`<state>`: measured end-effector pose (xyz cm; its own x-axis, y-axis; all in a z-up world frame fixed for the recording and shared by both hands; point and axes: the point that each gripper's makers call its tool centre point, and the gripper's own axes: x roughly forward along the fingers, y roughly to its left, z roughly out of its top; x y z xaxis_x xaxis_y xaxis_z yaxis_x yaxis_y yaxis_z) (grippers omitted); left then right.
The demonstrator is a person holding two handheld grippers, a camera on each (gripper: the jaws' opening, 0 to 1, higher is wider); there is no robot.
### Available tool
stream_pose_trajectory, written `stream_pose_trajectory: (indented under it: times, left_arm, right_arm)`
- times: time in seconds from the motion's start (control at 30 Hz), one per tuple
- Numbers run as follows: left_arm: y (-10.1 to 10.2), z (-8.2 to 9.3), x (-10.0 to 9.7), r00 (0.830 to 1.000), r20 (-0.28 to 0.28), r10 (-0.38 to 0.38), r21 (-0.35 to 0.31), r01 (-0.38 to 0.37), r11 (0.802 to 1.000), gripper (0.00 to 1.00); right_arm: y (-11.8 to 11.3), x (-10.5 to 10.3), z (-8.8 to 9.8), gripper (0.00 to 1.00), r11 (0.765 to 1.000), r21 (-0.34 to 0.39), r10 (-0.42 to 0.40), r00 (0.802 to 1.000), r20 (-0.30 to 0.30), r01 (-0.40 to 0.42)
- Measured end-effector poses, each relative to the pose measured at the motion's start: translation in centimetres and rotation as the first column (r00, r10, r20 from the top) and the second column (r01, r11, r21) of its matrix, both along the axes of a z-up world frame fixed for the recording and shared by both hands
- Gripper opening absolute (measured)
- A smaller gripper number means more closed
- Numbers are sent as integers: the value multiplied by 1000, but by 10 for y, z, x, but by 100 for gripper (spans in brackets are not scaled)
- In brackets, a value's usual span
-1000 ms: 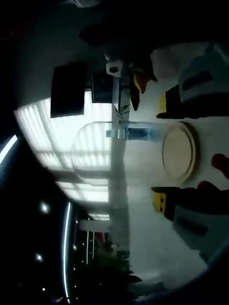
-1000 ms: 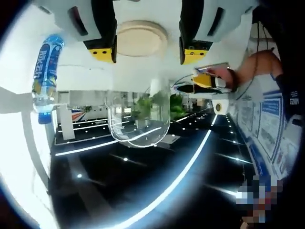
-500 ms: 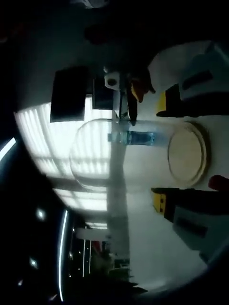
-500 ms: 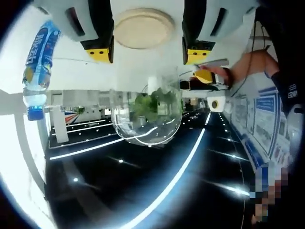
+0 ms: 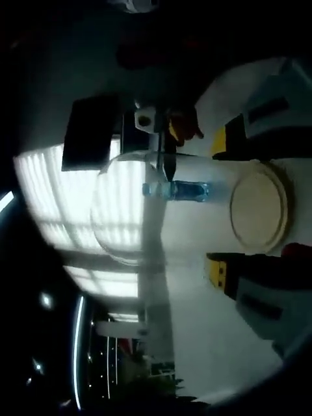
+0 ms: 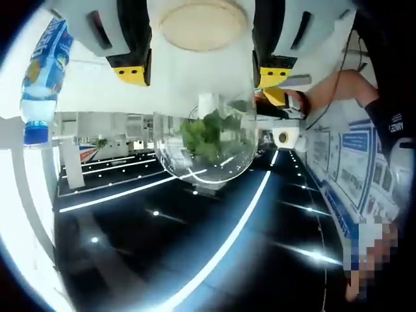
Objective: Open the cover put in the Mizone put the cover back on
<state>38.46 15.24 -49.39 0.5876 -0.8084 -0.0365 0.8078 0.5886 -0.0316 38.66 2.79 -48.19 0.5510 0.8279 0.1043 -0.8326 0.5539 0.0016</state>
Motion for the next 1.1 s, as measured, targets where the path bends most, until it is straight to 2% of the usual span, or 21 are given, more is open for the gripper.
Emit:
stream_pose_trajectory:
  times: [0.07,0.13,0.2,0.27,0.5,0.53,0.6,0.9,0.97,1.1]
  left_arm:
    - [-2,1,2,1000,-4,-3,-9,3,1000,49]
    - [-4,4,3,1000,-7,-14,-23,14,1000,51]
    - [-5,6,5,1000,-6,-24,-33,24,999,54]
    - [-5,7,8,1000,-5,-30,-37,29,999,54]
    - [-6,17,17,996,-4,-84,-48,84,995,57]
    - [-7,17,17,996,-4,-93,-45,93,995,57]
    - [-6,14,17,994,26,-107,4,107,994,55]
    - [-6,18,21,987,23,-161,5,161,987,55]
    - [-8,22,21,984,25,-174,5,174,985,56]
    - [-10,23,23,980,37,-197,28,196,980,57]
  right_arm:
    - [0,2,2,59,1000,1,-1,1000,2,1]
    - [1,3,-7,59,999,-51,7,999,-50,-10]
    - [5,4,-9,59,996,-86,16,999,-37,-19]
    - [10,5,-5,60,996,-86,30,999,-16,-32]
    - [24,18,4,63,990,-108,91,996,-21,-93]
    - [26,17,5,63,987,-111,112,994,-18,-113]
    - [30,16,7,63,983,-118,140,990,2,-139]
    - [33,20,7,66,974,-129,186,982,-17,-187]
    - [34,21,5,67,969,-148,196,980,-33,-198]
    - [35,22,5,68,962,-173,211,977,-23,-212]
